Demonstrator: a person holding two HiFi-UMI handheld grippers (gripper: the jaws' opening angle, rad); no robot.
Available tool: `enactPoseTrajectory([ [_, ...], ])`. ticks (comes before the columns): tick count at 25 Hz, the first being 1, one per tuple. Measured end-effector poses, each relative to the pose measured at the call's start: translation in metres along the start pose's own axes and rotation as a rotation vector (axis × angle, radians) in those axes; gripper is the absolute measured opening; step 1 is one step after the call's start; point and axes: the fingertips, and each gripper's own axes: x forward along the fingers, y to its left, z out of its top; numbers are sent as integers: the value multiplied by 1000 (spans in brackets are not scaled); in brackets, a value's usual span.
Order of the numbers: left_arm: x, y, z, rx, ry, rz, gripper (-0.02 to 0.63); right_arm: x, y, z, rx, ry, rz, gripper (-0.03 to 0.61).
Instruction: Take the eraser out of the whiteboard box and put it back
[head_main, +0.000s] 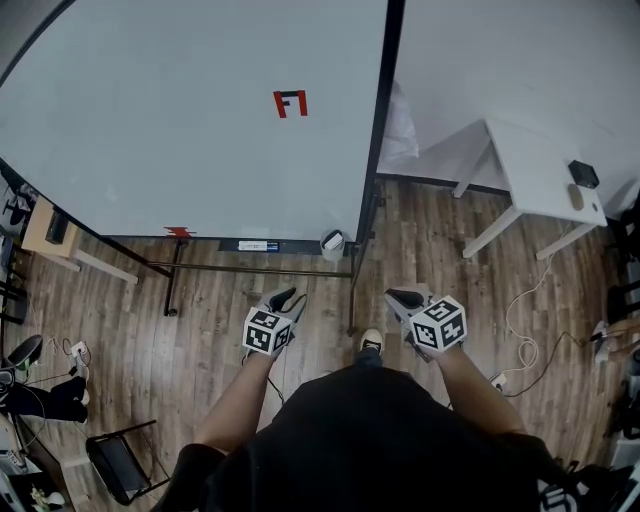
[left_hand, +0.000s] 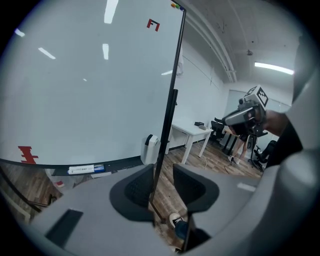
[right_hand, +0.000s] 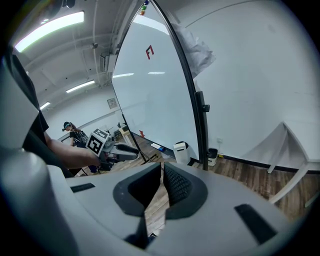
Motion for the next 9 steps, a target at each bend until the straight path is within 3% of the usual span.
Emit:
enactPoseTrajectory([
  [9,-18,-9,-6,8,-17,0,112,-5,15,5,-12,-32,-17,11],
])
